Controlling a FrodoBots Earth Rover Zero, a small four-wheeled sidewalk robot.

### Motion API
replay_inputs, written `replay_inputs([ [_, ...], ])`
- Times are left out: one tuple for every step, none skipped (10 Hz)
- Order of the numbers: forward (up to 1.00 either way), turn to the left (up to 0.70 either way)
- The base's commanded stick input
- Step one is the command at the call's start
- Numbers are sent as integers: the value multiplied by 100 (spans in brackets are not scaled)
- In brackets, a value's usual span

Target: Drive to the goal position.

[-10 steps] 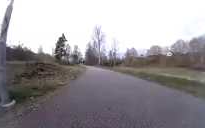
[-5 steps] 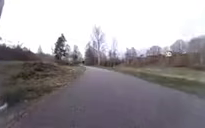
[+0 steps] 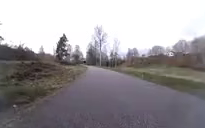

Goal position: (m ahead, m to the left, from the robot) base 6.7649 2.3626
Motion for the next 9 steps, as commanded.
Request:
replay_inputs([
  [70,0],
  [70,0],
  [70,0],
  [70,0],
  [70,0],
  [70,0],
  [70,0],
  [70,0],
  [70,0],
])
